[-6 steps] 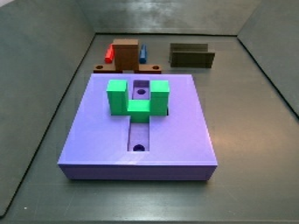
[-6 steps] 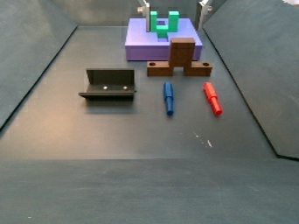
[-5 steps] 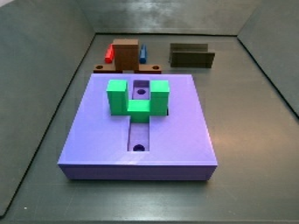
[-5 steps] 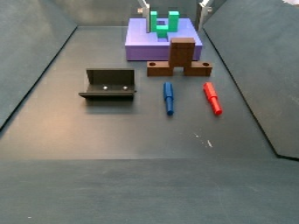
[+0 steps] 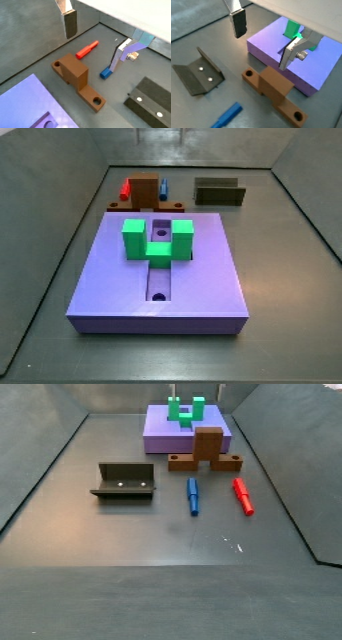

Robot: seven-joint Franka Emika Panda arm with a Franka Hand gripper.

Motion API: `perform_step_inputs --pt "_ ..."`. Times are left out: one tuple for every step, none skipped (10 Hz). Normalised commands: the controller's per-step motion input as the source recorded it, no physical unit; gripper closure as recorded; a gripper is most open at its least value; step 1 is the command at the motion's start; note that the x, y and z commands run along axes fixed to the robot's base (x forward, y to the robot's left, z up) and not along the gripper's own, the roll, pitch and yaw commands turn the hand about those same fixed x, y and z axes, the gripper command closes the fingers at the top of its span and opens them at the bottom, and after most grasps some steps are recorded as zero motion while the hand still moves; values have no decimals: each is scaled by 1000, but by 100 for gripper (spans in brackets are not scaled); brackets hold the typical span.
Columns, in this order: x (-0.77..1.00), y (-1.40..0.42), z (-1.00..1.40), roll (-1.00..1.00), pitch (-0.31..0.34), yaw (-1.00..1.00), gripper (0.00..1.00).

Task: Pick up the brown object. Move up. Move to above the board. Insert the brown object.
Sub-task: Pick up the brown object.

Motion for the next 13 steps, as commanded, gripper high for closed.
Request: perform_step_inputs --pt "-571 -94 -503 260 19 71 0" --pt "-554 -94 -429 261 20 126 0" --pt "-231 -31 -206 189 14 89 0" --pt "0 0 -163 177 19 0 0" --pt "0 0 -243 206 29 0 0" --pt "0 0 -217 183 29 0 0" --pt "146 0 -214 163 14 0 0" --pt "143 0 -203 160 17 0 0" --pt "97 0 -186 143 0 0 0" --pt "169 0 -151 120 0 0 0" --pt "166 0 -231 133 0 0 0" --pt "0 0 -260 156 0 0 0" --pt "0 0 -389 207 7 0 0"
